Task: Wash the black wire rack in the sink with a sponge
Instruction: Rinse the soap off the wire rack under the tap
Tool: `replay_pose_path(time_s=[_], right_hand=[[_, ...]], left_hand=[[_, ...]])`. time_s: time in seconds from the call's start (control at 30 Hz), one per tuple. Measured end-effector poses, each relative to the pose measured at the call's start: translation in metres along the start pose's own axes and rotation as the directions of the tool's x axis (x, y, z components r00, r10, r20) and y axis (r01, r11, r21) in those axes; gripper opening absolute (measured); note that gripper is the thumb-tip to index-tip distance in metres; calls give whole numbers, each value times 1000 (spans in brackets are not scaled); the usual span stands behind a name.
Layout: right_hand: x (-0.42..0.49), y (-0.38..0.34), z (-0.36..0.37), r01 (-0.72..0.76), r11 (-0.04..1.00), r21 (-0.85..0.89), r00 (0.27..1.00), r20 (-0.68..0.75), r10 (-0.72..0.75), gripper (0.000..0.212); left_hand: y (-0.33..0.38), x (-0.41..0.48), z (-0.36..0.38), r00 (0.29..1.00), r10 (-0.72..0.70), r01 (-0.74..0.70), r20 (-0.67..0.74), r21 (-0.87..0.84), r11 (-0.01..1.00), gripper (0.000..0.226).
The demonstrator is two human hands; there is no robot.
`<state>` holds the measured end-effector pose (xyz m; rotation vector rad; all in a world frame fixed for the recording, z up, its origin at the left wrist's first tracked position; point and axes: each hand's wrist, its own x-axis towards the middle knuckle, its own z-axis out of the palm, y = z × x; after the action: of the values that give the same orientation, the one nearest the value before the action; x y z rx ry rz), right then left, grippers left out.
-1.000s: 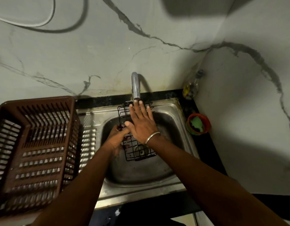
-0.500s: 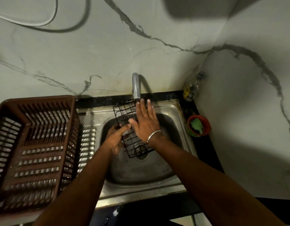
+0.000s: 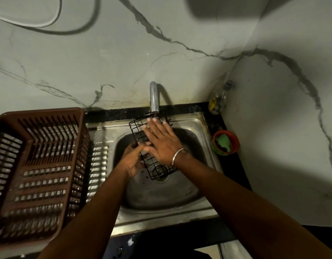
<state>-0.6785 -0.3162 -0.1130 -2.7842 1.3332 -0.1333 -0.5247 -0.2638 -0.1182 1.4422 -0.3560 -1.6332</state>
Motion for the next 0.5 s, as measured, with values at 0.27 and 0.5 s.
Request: replay_pose_path(time_s=[0.27, 0.5], right_hand=[[-11, 11, 0, -167, 984, 68, 985, -23, 169, 88], [-18, 12, 9, -100, 995, 5, 995, -22, 100, 90]], left_hand=[[-3, 10, -1, 999, -9, 6, -42, -85, 996, 35], [-9, 14, 0, 999, -2, -3, -33, -141, 990, 47]])
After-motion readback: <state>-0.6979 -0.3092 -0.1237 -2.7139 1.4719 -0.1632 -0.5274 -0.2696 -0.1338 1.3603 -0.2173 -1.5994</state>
